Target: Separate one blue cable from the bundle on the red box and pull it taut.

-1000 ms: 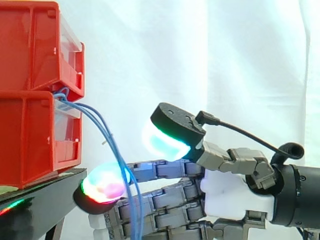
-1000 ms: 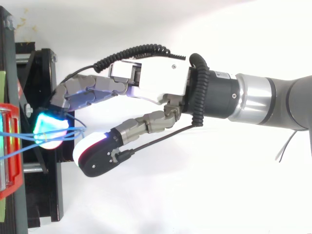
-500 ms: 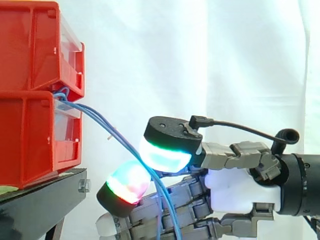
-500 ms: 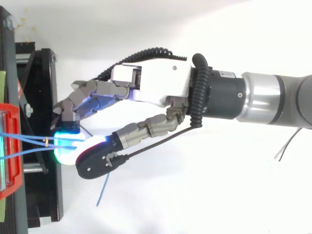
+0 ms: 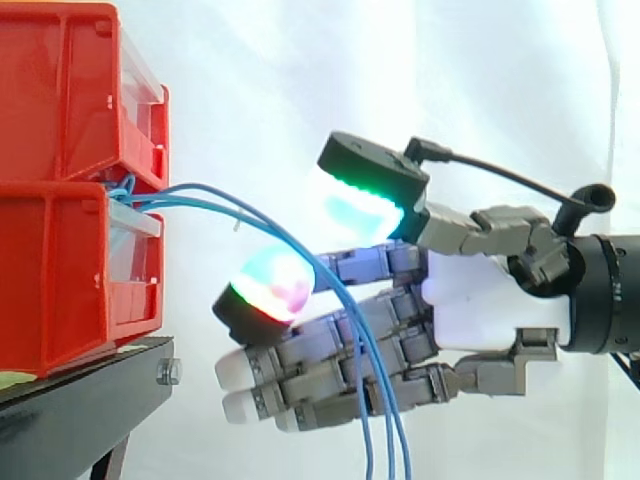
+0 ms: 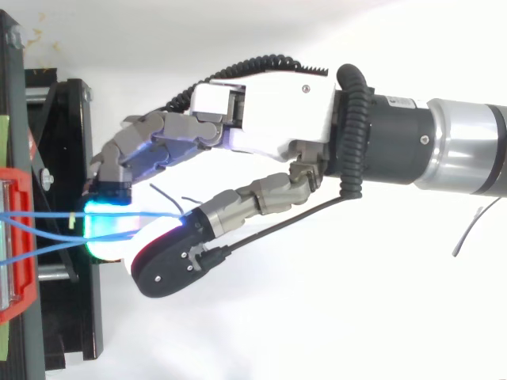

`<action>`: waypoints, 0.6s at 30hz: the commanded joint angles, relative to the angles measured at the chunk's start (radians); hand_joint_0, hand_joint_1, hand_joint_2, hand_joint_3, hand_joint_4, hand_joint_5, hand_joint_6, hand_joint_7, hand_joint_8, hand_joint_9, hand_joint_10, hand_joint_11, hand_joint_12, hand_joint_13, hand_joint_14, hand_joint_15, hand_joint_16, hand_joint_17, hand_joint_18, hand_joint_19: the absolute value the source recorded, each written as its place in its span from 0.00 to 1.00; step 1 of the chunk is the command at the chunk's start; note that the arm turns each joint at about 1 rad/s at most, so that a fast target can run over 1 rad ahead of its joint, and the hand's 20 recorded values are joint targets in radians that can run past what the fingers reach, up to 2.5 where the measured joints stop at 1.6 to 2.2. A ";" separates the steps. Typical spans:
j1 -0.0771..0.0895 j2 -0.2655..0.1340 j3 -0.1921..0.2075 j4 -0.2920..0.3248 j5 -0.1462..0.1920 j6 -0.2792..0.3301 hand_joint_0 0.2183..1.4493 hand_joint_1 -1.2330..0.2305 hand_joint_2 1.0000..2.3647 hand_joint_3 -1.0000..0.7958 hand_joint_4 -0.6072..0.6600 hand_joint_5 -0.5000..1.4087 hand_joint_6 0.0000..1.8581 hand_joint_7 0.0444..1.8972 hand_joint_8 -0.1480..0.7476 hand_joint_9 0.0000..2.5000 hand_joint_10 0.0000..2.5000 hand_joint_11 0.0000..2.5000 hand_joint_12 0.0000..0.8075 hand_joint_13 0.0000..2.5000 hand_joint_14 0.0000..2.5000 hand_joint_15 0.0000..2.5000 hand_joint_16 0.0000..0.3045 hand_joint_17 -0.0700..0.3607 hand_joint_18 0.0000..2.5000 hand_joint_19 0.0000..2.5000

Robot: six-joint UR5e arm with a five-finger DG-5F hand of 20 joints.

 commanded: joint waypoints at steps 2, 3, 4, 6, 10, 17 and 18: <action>-0.001 0.001 0.033 -0.029 0.003 0.000 0.24 0.43 0.00 0.28 0.62 0.21 0.34 0.55 0.44 0.23 0.00 0.06 0.42 0.09 0.00 0.08 0.16 0.42 0.02 0.05; -0.001 0.001 0.043 -0.049 0.003 0.000 0.23 0.43 0.00 0.28 0.63 0.22 0.33 0.57 0.44 0.23 0.00 0.06 0.42 0.09 0.00 0.08 0.16 0.42 0.02 0.05; -0.001 0.001 0.043 -0.049 0.003 0.000 0.23 0.43 0.00 0.28 0.63 0.22 0.32 0.58 0.44 0.23 0.00 0.06 0.42 0.09 0.00 0.08 0.16 0.42 0.03 0.05; -0.002 0.000 0.064 -0.089 0.003 0.000 0.23 0.43 0.00 0.28 0.63 0.22 0.32 0.58 0.44 0.23 0.00 0.06 0.42 0.09 0.00 0.08 0.16 0.42 0.03 0.05; -0.002 -0.003 0.066 -0.086 0.003 -0.003 0.23 0.43 0.00 0.28 0.63 0.22 0.31 0.60 0.44 0.23 0.00 0.06 0.42 0.09 0.00 0.09 0.16 0.42 0.03 0.05; 0.001 -0.031 0.066 -0.052 0.004 0.003 0.27 0.41 0.00 0.31 0.60 0.21 0.36 0.55 0.43 0.24 0.00 0.06 0.41 0.10 0.00 0.08 0.15 0.41 0.03 0.05; 0.002 -0.031 0.066 -0.055 0.007 0.003 0.28 0.41 0.00 0.32 0.60 0.21 0.38 0.51 0.43 0.24 0.00 0.06 0.41 0.09 0.00 0.08 0.15 0.41 0.03 0.05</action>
